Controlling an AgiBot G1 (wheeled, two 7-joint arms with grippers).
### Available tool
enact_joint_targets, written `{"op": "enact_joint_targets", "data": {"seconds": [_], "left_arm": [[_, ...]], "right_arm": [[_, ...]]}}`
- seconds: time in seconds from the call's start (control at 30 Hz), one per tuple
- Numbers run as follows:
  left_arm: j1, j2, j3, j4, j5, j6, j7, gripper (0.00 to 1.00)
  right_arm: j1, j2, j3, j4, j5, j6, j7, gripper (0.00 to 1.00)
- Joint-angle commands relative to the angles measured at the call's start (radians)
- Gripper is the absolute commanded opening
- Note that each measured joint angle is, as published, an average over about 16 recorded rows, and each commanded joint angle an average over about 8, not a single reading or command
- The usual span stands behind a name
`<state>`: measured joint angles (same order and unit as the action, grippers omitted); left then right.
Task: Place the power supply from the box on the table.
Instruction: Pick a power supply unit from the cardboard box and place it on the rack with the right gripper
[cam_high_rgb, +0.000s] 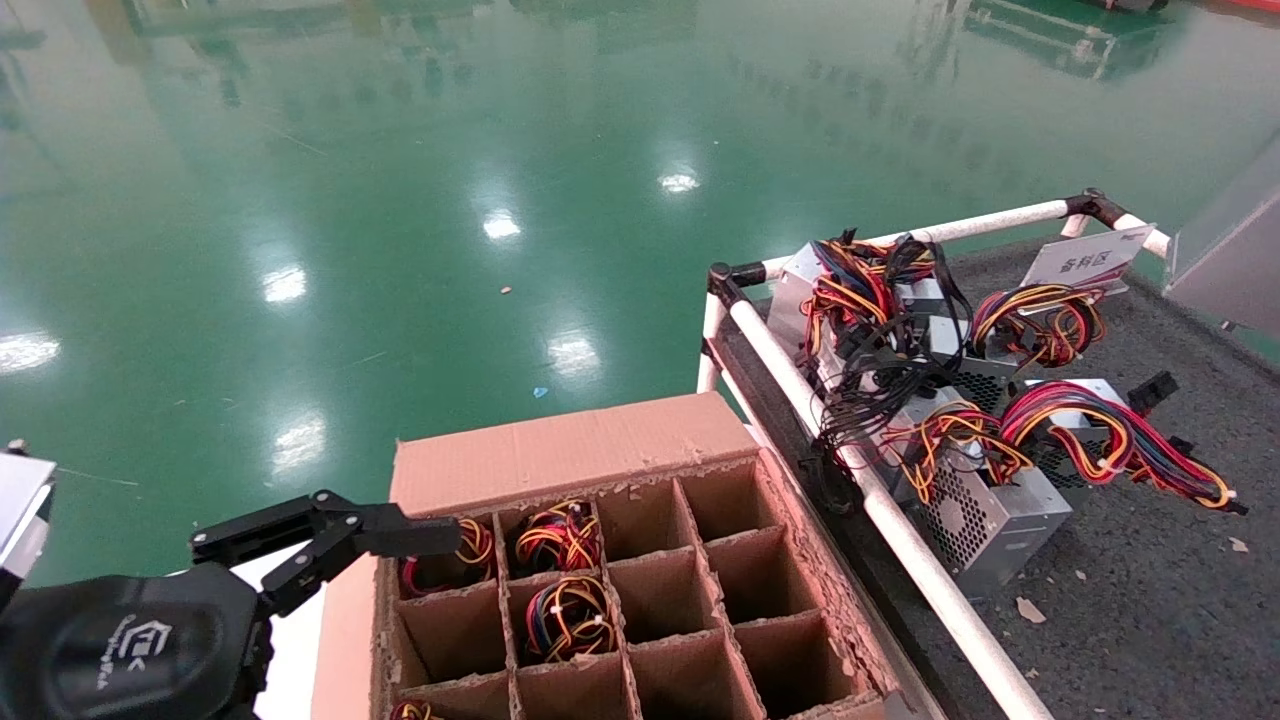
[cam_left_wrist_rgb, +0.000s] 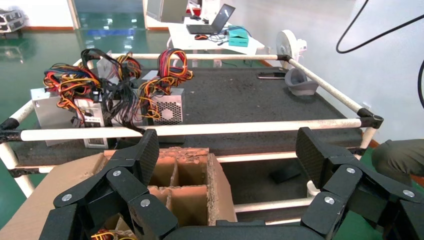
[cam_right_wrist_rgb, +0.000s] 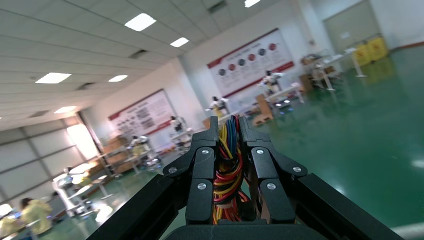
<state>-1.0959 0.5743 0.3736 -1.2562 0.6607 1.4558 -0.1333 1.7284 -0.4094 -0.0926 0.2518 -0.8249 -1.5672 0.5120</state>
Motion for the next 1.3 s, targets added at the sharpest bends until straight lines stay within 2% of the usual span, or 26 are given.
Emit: {"op": "enact_joint_targets", "data": {"seconds": [0.03, 0.23, 0.53, 0.9, 1.3], "left_arm": [[0.000, 0.000, 0.000, 0.000, 0.000, 0.000, 0.000, 1.00], [0.000, 0.000, 0.000, 0.000, 0.000, 0.000, 0.000, 1.00], [0.000, 0.000, 0.000, 0.000, 0.000, 0.000, 0.000, 1.00], [0.000, 0.000, 0.000, 0.000, 0.000, 0.000, 0.000, 1.00], [0.000, 0.000, 0.000, 0.000, 0.000, 0.000, 0.000, 1.00]], "right_arm": [[0.000, 0.013, -0.004, -0.031, -0.010, -0.001, -0.023, 0.00], [-0.055, 0.041, 0.004, -0.056, 0.030, -0.026, -0.029, 0.00], [-0.204, 0.081, 0.027, -0.027, 0.146, -0.032, 0.006, 0.00], [-0.476, 0.118, 0.043, 0.074, 0.320, -0.037, 0.036, 0.00], [-0.745, 0.121, 0.054, 0.156, 0.481, -0.032, -0.005, 0.00]]}}
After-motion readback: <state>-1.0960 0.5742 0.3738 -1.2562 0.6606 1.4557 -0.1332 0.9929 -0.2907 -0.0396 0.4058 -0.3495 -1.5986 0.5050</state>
